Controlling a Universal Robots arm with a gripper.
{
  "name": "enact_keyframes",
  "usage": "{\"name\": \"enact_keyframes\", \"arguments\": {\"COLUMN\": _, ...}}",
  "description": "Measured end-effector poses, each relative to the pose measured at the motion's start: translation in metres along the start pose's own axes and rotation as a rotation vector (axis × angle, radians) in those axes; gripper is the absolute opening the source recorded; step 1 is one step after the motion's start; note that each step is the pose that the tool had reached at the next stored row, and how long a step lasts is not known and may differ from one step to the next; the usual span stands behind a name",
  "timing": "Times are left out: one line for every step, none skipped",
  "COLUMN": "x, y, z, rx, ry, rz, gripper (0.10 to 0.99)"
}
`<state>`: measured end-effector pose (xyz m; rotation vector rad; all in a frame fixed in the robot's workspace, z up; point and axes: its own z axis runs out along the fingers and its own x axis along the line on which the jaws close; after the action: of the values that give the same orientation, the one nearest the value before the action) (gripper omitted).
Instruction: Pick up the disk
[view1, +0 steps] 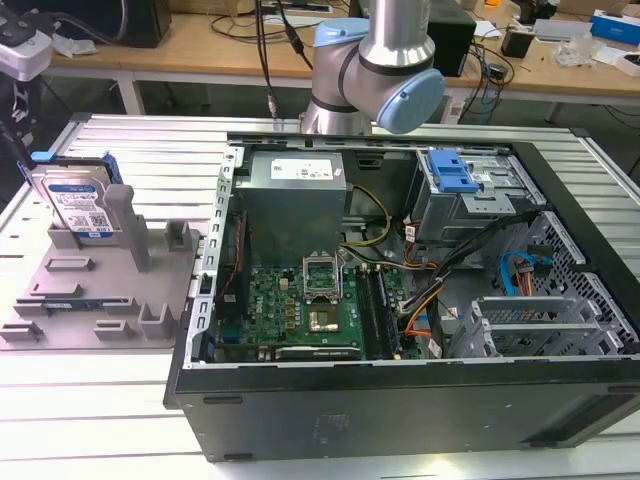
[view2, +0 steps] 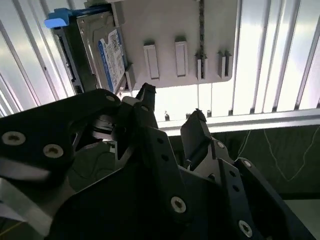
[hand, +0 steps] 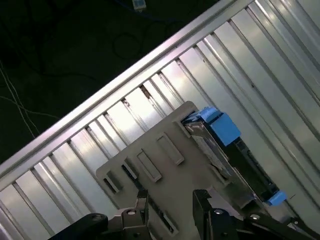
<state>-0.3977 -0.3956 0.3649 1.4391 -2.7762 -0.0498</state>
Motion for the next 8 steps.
{"name": "enact_keyframes", "arguments": {"x": 0.0000, "y": 0.0000, "z": 0.0004, "rx": 0.001, "ry": 0.0012, "rz": -0.031, "gripper": 0.482}}
{"name": "enact_keyframes", "arguments": {"x": 0.0000, "y": 0.0000, "z": 0.0008, "rx": 0.001, "ry": 0.0023, "rz": -0.062, "gripper": 0.482}}
{"name": "enact_keyframes", "arguments": {"x": 0.0000, "y": 0.0000, "z": 0.0013, "rx": 0.002, "ry": 0.0037, "rz": -0.101, "gripper": 0.482}}
{"name": "enact_keyframes", "arguments": {"x": 0.0000, "y": 0.0000, "z": 0.0016, "rx": 0.003, "ry": 0.0047, "rz": -0.132, "gripper": 0.482}}
{"name": "enact_keyframes", "arguments": {"x": 0.0000, "y": 0.0000, "z": 0.0018, "rx": 0.003, "ry": 0.0052, "rz": -0.154, "gripper": 0.482}}
{"name": "enact_keyframes", "arguments": {"x": 0.0000, "y": -0.0001, "z": 0.0020, "rx": 0.004, "ry": 0.0056, "rz": -0.174, "gripper": 0.482}}
{"name": "enact_keyframes", "arguments": {"x": 0.0000, "y": -0.0001, "z": 0.0023, "rx": 0.005, "ry": 0.0062, "rz": -0.205, "gripper": 0.482}}
{"name": "enact_keyframes", "arguments": {"x": 0.0000, "y": -0.0001, "z": 0.0026, "rx": 0.008, "ry": 0.0061, "rz": -0.239, "gripper": 0.482}}
